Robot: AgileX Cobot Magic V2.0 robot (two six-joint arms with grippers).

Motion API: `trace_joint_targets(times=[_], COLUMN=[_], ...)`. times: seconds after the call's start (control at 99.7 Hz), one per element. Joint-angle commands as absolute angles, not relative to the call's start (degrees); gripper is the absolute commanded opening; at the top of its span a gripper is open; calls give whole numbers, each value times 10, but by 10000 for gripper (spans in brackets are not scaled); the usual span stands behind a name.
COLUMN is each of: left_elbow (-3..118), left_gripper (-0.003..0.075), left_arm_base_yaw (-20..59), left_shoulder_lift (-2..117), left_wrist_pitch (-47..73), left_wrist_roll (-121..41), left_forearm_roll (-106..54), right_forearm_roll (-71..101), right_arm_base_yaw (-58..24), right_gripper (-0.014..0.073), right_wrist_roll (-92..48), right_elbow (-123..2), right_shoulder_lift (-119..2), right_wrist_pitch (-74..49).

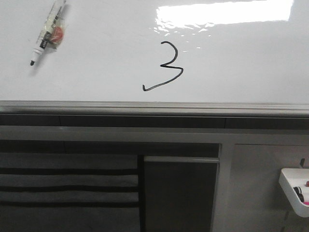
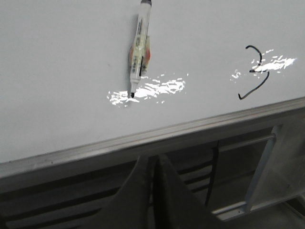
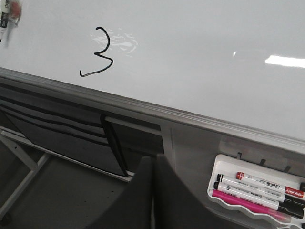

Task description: Write number 3 on whiteboard

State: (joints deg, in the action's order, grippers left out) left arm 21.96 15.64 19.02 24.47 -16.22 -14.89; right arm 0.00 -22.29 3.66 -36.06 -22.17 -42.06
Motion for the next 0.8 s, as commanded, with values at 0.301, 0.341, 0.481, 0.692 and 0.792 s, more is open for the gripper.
trace_joint_targets(times=[0.301, 0.341, 0.481, 0.692, 0.792], left_elbow=[139, 121, 63, -4, -4], left_gripper=[-18, -18, -18, -18, -18], left_arm_base_yaw=[119, 110, 85, 76, 76], left_shoulder_lift=[98, 73, 10, -1, -22], left_wrist_pitch=[150, 126, 54, -36, -28], left_wrist_roll=[-157, -157, -157, -154, -129], left_forearm_roll=[-132, -134, -135, -136, -107], right_forearm_roll=[-4, -4, -4, -4, -4], right_arm_base_yaw=[-219, -219, -219, -219, -219], right_gripper=[-74, -74, -74, -74, -74], right_wrist_roll=[37, 37, 37, 37, 37], right_elbow=[-374, -374, -374, -374, -374], right_shoulder_lift=[-225, -225, -225, -225, -225], right_wrist_pitch=[-382, -382, -382, -382, -382])
